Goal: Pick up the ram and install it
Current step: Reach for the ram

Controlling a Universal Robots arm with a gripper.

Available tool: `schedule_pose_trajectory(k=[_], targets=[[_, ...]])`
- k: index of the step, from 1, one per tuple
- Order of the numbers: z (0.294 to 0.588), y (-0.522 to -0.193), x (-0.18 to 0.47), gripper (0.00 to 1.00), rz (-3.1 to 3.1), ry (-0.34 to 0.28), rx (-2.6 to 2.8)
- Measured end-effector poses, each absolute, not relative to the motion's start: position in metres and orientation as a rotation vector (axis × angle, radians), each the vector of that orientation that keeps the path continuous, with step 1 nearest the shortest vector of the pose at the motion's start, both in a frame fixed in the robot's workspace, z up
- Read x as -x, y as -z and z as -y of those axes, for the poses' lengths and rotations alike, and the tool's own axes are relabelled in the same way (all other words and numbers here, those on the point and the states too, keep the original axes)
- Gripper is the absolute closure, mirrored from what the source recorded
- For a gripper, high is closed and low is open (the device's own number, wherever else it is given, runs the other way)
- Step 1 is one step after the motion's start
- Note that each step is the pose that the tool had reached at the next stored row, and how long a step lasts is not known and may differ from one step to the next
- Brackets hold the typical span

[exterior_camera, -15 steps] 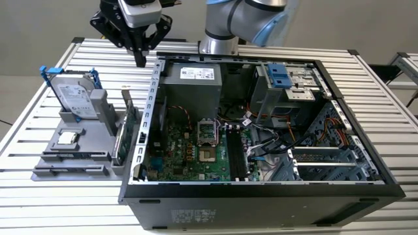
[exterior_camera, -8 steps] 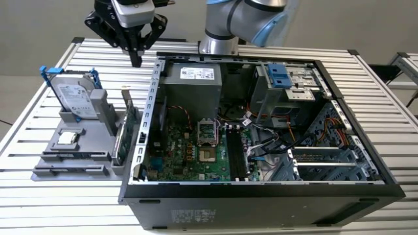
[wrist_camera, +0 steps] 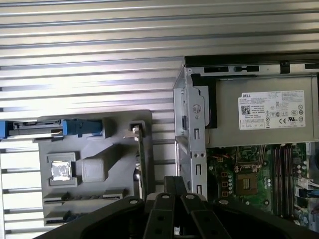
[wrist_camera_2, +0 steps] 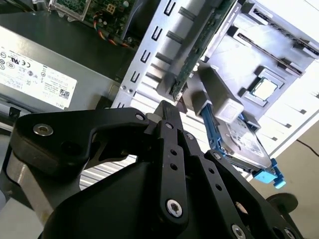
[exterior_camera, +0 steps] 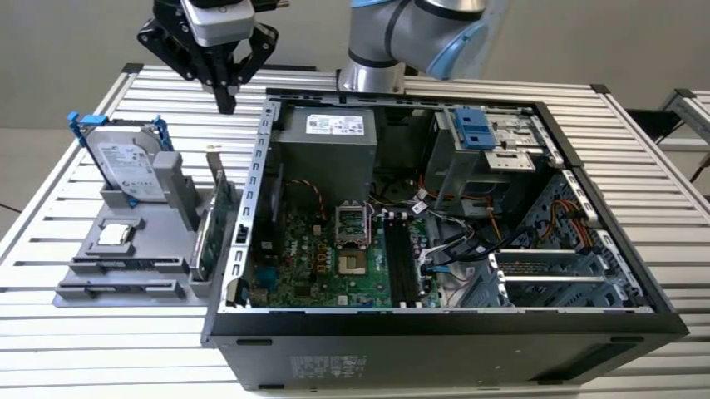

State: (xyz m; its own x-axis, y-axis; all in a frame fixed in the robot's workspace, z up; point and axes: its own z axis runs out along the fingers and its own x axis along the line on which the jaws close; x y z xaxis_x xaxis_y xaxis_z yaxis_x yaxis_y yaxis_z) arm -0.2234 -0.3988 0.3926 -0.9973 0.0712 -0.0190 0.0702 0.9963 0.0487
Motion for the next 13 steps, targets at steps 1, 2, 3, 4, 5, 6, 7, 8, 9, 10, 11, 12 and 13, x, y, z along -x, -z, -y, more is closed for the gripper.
schedule_pose_trajectory(k=[1, 2, 3, 4, 5, 6, 7, 8, 9, 10, 11, 12, 13], targets=[[0.399, -0.393, 0.224, 1.00, -3.118, -0.075, -0.110], [0.399, -0.393, 0.226, 1.00, -3.118, -0.075, -0.110], [0.399, -0.393, 0.226, 1.00, -3.118, -0.075, -0.110], [0.399, -0.393, 0.228, 1.00, -3.118, -0.075, -0.110], [0.399, -0.393, 0.229, 1.00, -3.118, -0.075, -0.110], [0.399, -0.393, 0.230, 1.00, -3.118, -0.075, -0.110], [0.399, -0.393, 0.232, 1.00, -3.118, -0.075, -0.110], [0.399, -0.393, 0.233, 1.00, -3.118, -0.075, -0.110], [0.399, -0.393, 0.234, 1.00, -3.118, -0.075, -0.110], [0.399, -0.393, 0.235, 1.00, -3.118, -0.075, -0.110], [0.399, -0.393, 0.236, 1.00, -3.118, -0.075, -0.110], [0.399, -0.393, 0.237, 1.00, -3.118, -0.075, -0.110], [0.399, -0.393, 0.239, 1.00, -3.118, -0.075, -0.110]])
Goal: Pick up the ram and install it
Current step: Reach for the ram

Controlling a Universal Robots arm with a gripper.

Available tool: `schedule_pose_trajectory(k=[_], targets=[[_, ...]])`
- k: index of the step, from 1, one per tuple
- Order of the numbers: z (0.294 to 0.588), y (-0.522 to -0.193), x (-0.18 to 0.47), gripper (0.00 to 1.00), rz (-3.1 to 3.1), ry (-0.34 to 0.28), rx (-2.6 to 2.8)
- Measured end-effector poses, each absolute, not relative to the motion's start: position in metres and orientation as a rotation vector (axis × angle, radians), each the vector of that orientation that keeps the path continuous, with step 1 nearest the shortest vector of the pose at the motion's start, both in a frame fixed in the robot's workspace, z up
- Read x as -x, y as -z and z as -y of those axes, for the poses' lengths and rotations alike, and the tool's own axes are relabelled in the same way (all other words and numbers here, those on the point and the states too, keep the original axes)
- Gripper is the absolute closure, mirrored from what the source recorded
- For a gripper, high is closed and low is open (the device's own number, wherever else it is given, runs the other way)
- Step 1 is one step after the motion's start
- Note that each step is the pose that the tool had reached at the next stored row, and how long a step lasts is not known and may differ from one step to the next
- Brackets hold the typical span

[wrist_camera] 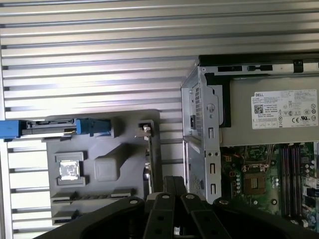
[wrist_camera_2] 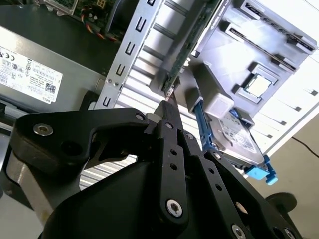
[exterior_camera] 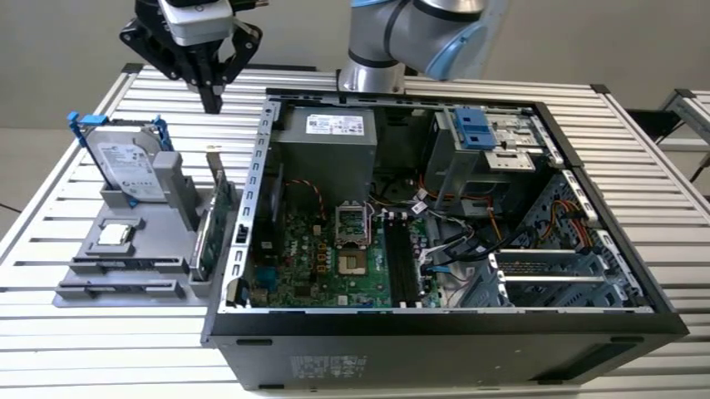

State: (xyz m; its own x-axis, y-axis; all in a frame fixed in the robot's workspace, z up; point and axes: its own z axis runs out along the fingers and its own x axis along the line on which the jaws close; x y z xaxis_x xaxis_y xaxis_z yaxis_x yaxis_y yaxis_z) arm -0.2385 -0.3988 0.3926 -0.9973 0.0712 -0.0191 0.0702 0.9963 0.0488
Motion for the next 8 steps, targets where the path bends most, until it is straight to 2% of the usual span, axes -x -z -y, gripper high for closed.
schedule_pose_trajectory(k=[8], targets=[[0.3988, -0.3926, 0.2474, 1.00, -3.118, -0.075, -0.110]])
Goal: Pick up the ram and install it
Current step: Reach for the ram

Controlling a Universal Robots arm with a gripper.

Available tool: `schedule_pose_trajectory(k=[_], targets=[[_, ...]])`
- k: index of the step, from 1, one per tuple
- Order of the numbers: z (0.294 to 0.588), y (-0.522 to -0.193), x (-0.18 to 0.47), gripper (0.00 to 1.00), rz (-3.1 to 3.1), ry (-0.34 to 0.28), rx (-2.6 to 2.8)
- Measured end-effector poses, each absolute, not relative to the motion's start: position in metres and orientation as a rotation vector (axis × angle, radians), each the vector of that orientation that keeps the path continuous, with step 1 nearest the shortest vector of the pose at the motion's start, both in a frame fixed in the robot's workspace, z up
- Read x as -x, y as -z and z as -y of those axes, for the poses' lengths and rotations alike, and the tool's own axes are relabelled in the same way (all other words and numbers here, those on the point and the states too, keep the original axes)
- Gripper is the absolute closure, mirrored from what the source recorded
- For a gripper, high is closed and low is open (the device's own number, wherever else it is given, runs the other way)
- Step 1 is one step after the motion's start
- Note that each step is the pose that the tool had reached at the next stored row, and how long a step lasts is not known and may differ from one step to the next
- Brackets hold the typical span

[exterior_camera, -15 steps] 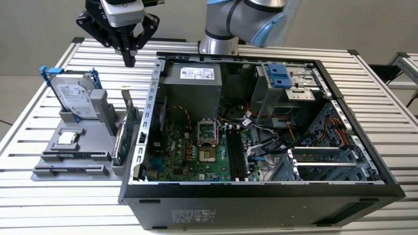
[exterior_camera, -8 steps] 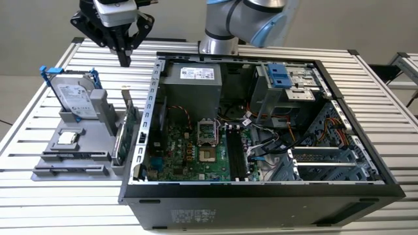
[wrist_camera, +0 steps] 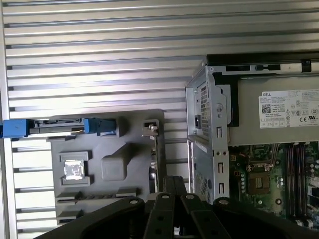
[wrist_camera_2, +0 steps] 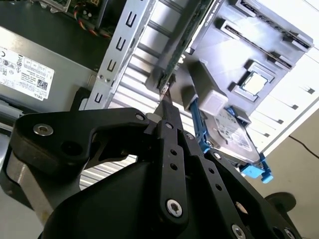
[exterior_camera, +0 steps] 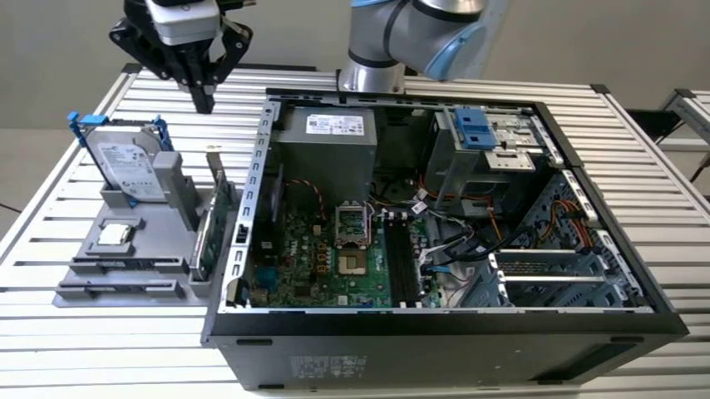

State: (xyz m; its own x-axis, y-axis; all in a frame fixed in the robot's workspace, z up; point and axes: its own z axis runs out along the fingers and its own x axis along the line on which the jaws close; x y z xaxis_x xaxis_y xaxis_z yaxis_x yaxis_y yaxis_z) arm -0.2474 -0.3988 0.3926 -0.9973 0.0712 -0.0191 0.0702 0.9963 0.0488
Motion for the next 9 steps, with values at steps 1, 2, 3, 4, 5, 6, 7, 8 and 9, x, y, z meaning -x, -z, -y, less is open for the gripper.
schedule_pose_trajectory(k=[1, 2, 3, 4, 5, 6, 7, 8, 9], targets=[[0.3988, -0.3926, 0.2481, 1.00, -3.118, -0.075, -0.110], [0.3988, -0.3926, 0.2482, 1.00, -3.118, -0.075, -0.110], [0.3988, -0.3926, 0.2486, 1.00, -3.118, -0.075, -0.110], [0.3988, -0.3926, 0.2491, 1.00, -3.118, -0.075, -0.110], [0.3988, -0.3926, 0.2498, 1.00, -3.118, -0.075, -0.110], [0.3988, -0.3926, 0.2511, 1.00, -3.118, -0.075, -0.110], [0.3988, -0.3926, 0.2529, 1.00, -3.118, -0.075, -0.110], [0.3988, -0.3926, 0.2548, 1.00, -3.118, -0.075, -0.110], [0.3988, -0.3926, 0.2567, 1.00, -3.118, -0.075, -0.110]])
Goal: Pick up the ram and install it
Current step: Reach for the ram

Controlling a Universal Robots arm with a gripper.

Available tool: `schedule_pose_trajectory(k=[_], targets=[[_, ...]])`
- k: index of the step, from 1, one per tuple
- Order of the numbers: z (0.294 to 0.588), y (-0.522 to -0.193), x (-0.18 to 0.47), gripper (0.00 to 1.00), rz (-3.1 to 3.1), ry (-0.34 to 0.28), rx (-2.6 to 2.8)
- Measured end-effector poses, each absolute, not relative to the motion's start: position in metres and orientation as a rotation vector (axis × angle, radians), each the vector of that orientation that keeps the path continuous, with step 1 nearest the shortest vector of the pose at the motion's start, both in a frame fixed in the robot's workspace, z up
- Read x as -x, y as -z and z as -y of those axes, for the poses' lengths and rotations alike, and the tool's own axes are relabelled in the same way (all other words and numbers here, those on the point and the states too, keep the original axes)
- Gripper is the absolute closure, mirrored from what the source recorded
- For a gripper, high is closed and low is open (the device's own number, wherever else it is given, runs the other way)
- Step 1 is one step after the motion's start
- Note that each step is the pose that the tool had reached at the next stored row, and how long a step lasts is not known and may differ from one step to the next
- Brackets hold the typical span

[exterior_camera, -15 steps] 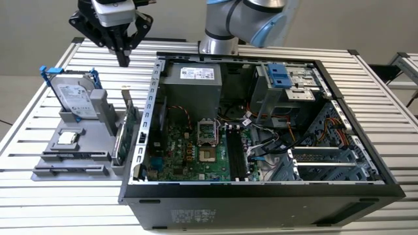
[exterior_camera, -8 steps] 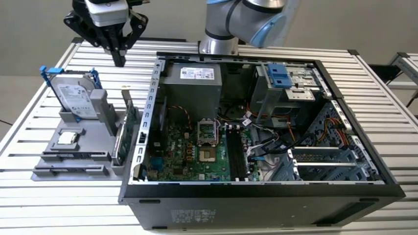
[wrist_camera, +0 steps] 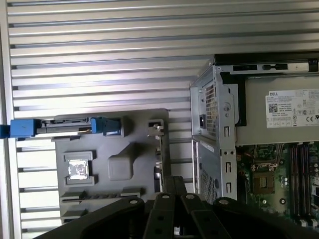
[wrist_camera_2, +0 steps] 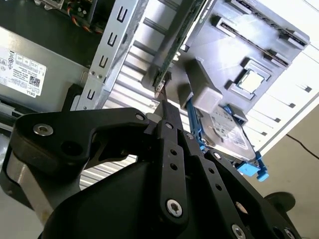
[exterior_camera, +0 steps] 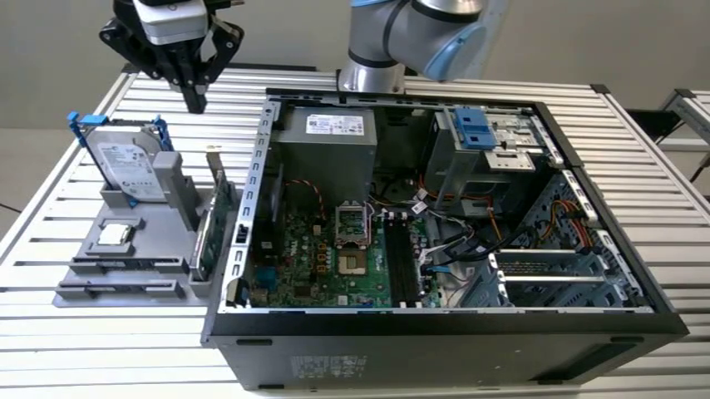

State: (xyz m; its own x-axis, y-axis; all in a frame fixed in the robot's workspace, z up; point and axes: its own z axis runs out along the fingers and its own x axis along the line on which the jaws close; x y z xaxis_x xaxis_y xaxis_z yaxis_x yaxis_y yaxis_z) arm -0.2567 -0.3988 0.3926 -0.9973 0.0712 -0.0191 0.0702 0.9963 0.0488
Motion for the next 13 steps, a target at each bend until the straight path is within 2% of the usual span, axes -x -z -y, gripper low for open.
schedule_pose_trajectory(k=[13], targets=[[0.399, -0.393, 0.284, 1.00, -3.118, -0.075, -0.110]])
